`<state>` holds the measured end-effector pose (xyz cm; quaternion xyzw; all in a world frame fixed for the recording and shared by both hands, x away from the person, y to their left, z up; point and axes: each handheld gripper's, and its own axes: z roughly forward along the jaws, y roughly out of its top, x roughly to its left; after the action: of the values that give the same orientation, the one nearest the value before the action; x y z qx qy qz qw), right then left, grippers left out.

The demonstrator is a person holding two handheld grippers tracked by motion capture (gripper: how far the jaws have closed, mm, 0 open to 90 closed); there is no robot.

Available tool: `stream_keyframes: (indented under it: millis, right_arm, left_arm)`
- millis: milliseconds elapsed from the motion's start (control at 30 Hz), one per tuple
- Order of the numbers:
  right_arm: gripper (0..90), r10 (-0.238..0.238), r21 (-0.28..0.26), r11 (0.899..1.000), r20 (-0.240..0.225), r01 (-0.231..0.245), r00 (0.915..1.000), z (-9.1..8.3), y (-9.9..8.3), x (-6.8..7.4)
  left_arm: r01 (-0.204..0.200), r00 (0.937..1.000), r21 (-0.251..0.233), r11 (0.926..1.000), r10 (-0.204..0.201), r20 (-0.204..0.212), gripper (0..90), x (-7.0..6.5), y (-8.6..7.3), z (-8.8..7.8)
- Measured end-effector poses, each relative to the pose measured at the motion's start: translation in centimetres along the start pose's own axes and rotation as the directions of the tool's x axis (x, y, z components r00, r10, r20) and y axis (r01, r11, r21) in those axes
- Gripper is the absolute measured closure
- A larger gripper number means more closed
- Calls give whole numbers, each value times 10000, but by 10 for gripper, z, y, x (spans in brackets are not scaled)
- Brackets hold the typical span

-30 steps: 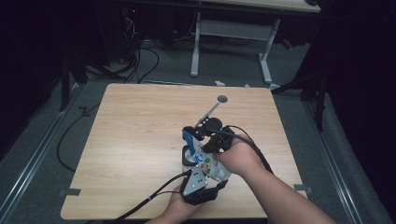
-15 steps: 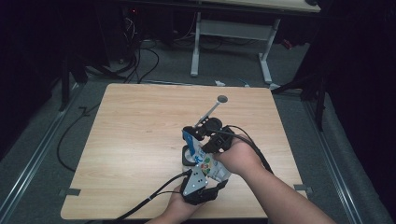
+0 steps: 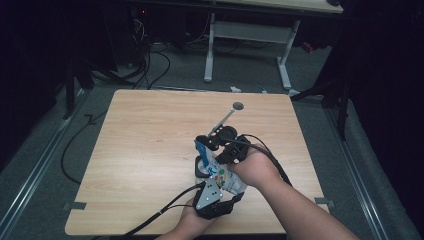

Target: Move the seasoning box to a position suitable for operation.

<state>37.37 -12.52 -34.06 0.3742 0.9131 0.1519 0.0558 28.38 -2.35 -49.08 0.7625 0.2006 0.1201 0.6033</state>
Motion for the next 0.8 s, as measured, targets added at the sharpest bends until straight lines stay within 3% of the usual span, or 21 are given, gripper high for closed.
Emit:
stream_keyframes:
  millis: [800]
  right_arm:
    - [897,63,-71,10000,-127,-64,9999,0,-4,1]
  left_arm:
    - [-178,9998,53,9998,178,1,534,-1,-5,-1]
